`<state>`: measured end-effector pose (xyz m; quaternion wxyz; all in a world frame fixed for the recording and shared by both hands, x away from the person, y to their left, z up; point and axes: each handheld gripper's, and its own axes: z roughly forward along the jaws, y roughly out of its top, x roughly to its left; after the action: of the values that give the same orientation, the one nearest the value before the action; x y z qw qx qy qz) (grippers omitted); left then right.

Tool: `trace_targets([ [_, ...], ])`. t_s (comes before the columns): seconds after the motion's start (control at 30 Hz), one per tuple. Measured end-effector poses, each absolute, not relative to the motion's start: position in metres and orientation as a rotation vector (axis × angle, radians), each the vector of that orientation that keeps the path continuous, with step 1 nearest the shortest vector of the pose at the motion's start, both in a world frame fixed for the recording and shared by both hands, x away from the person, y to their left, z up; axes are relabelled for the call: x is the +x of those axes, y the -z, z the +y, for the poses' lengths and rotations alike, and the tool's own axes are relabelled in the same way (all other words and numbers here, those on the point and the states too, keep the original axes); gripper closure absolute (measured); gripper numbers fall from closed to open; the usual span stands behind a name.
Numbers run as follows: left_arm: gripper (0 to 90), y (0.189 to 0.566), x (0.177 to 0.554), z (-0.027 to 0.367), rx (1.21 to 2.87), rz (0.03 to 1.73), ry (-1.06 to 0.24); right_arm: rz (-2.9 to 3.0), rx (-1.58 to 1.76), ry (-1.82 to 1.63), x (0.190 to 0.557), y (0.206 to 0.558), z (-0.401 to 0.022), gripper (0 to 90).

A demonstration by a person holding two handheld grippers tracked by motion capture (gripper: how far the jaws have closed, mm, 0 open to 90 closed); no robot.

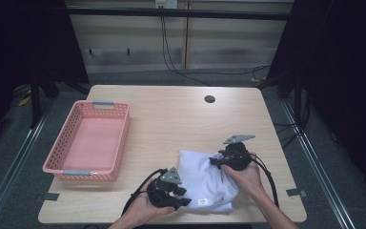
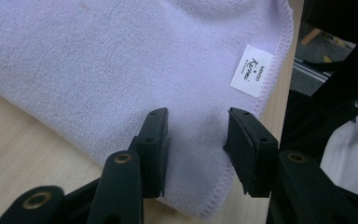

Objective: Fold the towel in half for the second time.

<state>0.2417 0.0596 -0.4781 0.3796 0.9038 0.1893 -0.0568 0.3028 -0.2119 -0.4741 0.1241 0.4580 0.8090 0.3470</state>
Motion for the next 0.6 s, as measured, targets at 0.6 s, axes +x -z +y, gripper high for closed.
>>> trace_targets([
  [0.6, 40.3, 0.471, 0.222, 0.077, 2.279, 0.512, 0.091, 2.32, 1.403, -1.021, 0.273, 0.48, -0.261, 36.5],
])
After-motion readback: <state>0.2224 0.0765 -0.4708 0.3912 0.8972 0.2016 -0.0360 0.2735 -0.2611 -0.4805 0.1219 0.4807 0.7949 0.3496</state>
